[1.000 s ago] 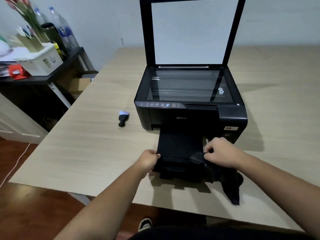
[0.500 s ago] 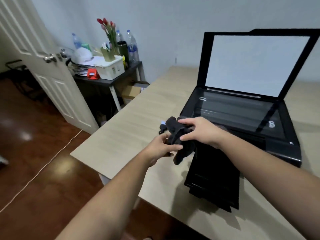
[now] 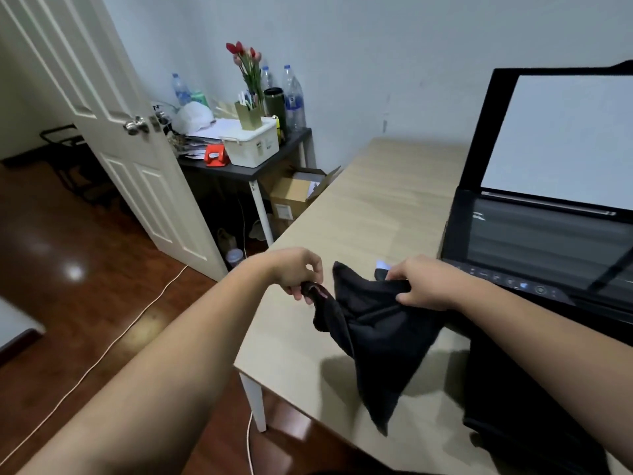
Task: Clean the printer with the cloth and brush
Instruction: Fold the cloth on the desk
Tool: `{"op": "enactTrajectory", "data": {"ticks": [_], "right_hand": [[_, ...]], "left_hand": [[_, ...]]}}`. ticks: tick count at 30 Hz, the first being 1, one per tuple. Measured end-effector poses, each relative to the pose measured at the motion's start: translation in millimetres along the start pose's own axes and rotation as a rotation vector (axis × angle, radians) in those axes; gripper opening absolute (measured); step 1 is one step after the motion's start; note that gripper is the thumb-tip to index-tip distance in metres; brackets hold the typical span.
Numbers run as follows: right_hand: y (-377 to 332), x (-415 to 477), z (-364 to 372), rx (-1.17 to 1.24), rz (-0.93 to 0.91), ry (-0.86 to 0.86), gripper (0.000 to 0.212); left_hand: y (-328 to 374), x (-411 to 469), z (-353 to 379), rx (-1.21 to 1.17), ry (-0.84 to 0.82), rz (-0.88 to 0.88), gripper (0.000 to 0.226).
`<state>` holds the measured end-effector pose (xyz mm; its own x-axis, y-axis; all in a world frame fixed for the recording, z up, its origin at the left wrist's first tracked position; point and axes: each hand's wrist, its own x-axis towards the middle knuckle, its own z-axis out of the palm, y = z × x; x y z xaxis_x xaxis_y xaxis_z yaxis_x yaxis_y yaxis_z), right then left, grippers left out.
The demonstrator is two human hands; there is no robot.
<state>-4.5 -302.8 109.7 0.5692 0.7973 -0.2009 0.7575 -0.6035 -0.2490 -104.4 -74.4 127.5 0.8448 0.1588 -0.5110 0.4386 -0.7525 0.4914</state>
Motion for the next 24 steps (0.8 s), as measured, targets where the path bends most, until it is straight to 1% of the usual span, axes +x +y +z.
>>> {"op": "enactTrajectory", "data": {"ticks": [2, 5, 6, 8, 9, 10, 12, 13, 14, 16, 17, 19, 20, 21, 23, 24], "right_hand": [[2.5, 5.2, -1.8, 0.034, 0.041, -0.019, 0.02], [2.8, 15.0, -10.0, 0.14, 0.072, 0.049, 0.014], [0.3, 17.1, -13.6, 0.189, 0.068, 0.077, 0.013], [-8.8, 23.7, -20.7, 0.293, 0.042, 0.113, 0.014], [-15.1, 27.1, -23.9, 0.333, 0.02, 0.119, 0.014], [-23.0, 31.6, -26.8, 0.352, -0.005, 0.121, 0.014], [-39.1, 39.4, -30.3, 0.348, -0.053, 0.127, 0.015], [-46.8, 45.3, -30.9, 0.355, -0.073, 0.136, 0.015], [-53.5, 50.6, -31.6, 0.384, -0.088, 0.145, 0.015], [-63.4, 58.3, -34.3, 0.441, -0.108, 0.158, 0.016], [-65.3, 60.3, -36.0, 0.429, -0.1, 0.167, 0.018], [-61.0, 63.2, -37.2, 0.319, -0.023, 0.145, 0.027], [-56.4, 63.7, -35.0, 0.236, 0.032, 0.107, 0.027], [-50.5, 63.0, -30.9, 0.165, 0.079, 0.056, 0.023], [-36.9, 61.0, -17.6, 0.139, 0.137, -0.035, 0.007], [-31.6, 59.3, -12.6, 0.156, 0.15, -0.049, 0.003]], "left_hand": [[-12.1, -0.3, -22.6, -0.035, -0.019, 0.011, 0.018], [-30.9, 2.2, -51.4, -0.128, -0.034, 0.033, 0.028], [-35.1, 4.1, -56.9, -0.089, -0.051, 0.013, 0.034], [-39.4, 11.5, -61.1, 0.123, -0.098, -0.038, 0.045], [-38.5, 16.4, -58.9, 0.223, -0.09, -0.034, 0.05], [-35.2, 21.6, -56.1, 0.255, -0.046, 0.013, 0.056], [-20.7, 26.3, -44.5, 0.138, 0.03, 0.197, 0.069], [-13.1, 28.2, -39.8, 0.071, 0.019, 0.285, 0.072], [-6.3, 30.3, -35.8, 0.033, -0.012, 0.338, 0.069], [-1.3, 36.2, -30.7, 0.013, -0.033, 0.397, 0.051], [-2.0, 38.0, -31.1, 0.004, -0.008, 0.405, 0.039], [-7.8, 39.0, -38.4, -0.034, 0.037, 0.382, 0.016], [-12.2, 39.2, -44.7, -0.062, 0.039, 0.363, 0.017], [-16.1, 38.1, -51.3, -0.083, 0.032, 0.345, 0.022], [-23.3, 33.3, -65.7, -0.045, 0.029, 0.316, 0.022], [-27.4, 31.5, -73.4, 0.002, 0.037, 0.302, 0.02]]}}
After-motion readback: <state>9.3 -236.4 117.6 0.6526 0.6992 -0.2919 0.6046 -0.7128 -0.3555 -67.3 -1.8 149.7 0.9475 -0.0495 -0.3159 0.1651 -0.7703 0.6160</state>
